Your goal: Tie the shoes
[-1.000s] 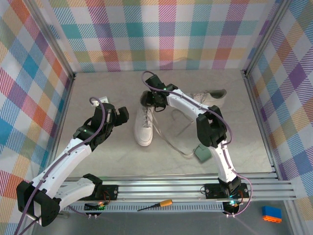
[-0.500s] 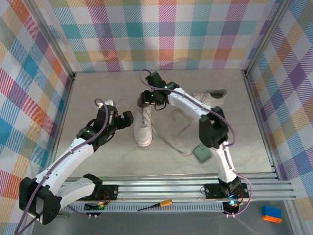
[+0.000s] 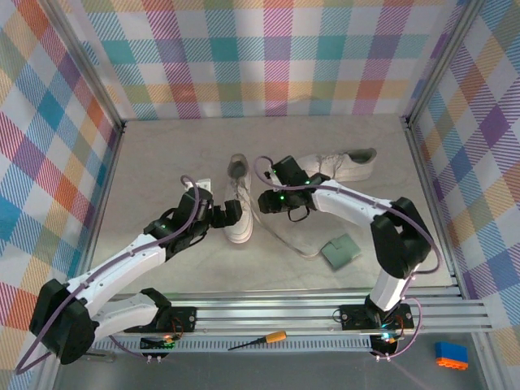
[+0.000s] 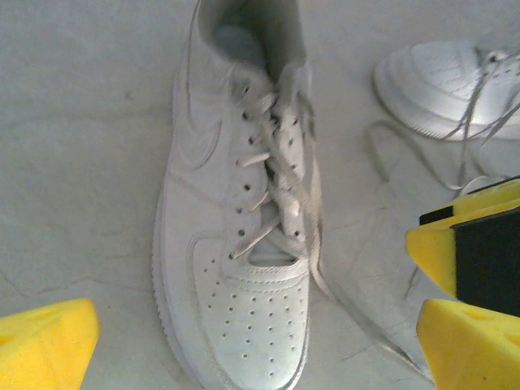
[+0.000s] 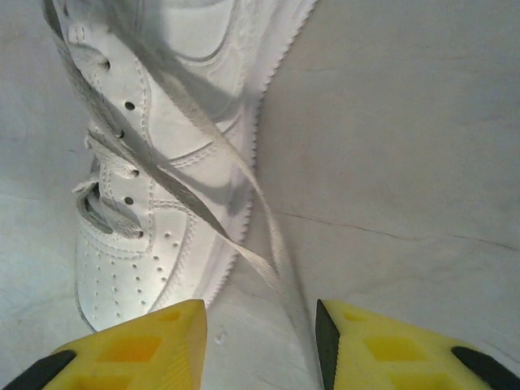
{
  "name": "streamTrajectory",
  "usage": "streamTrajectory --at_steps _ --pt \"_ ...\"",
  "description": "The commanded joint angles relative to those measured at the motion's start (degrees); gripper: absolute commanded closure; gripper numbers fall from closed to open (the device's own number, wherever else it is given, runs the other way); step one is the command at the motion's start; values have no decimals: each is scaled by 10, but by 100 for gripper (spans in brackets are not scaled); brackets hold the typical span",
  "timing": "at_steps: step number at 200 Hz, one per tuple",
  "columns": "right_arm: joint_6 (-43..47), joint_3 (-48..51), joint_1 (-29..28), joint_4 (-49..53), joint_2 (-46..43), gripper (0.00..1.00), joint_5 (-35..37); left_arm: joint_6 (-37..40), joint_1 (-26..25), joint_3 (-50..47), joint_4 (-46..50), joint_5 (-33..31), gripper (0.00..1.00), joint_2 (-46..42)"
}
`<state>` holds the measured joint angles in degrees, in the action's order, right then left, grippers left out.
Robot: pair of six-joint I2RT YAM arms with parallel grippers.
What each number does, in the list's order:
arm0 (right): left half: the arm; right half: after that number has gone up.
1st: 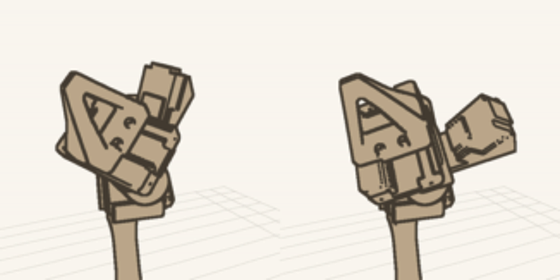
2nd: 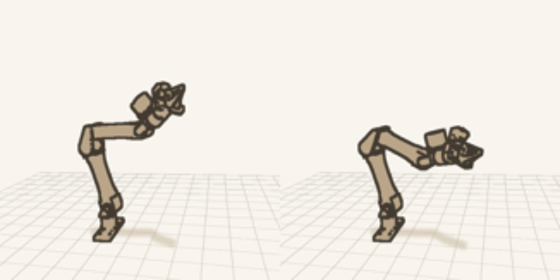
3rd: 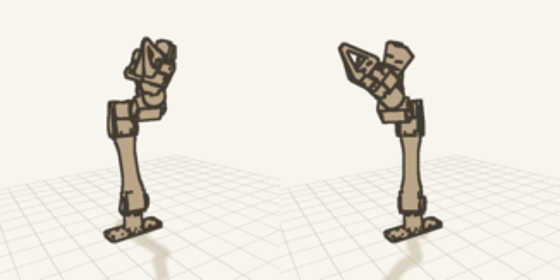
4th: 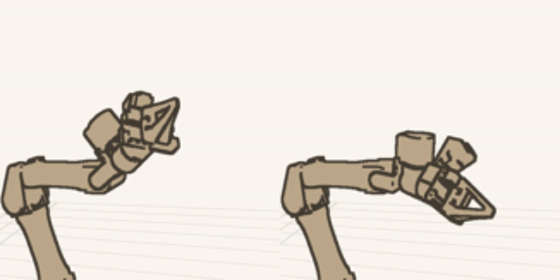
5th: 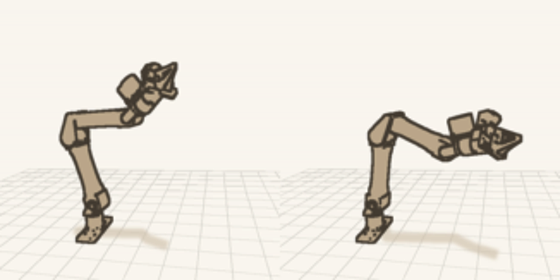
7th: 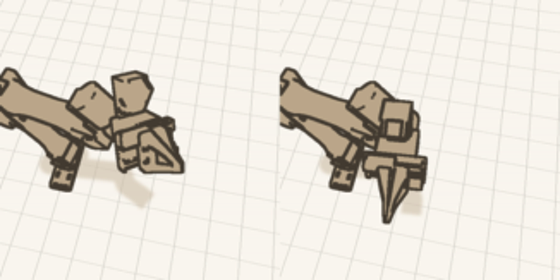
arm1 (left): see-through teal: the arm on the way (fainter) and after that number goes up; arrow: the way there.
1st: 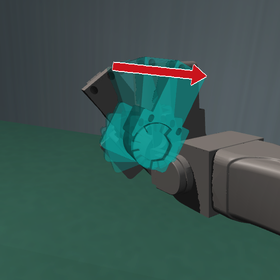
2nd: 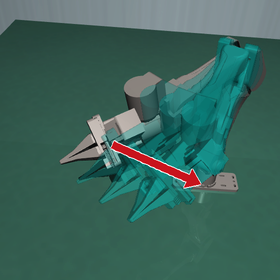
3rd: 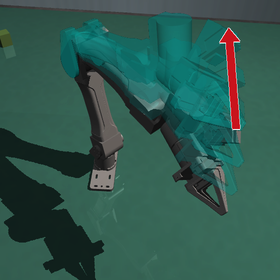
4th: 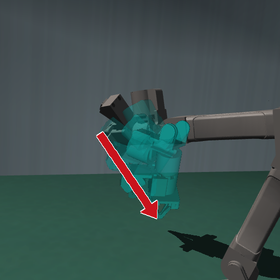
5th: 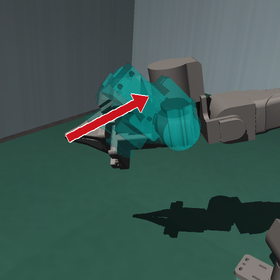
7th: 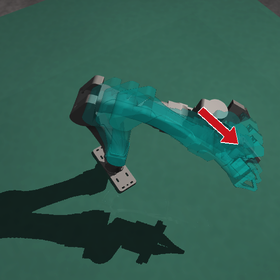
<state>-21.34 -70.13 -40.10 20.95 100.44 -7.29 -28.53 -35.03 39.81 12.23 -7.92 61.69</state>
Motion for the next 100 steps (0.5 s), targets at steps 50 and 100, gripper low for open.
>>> streamTrajectory --at_steps 50,100 --pt "30 -69 5 -67 108 58 -37 -56 79 -5 -70 91 0 -8" --pt "38 -87 6 -60 140 59 -3 -54 86 -6 -63 94 0 -11"
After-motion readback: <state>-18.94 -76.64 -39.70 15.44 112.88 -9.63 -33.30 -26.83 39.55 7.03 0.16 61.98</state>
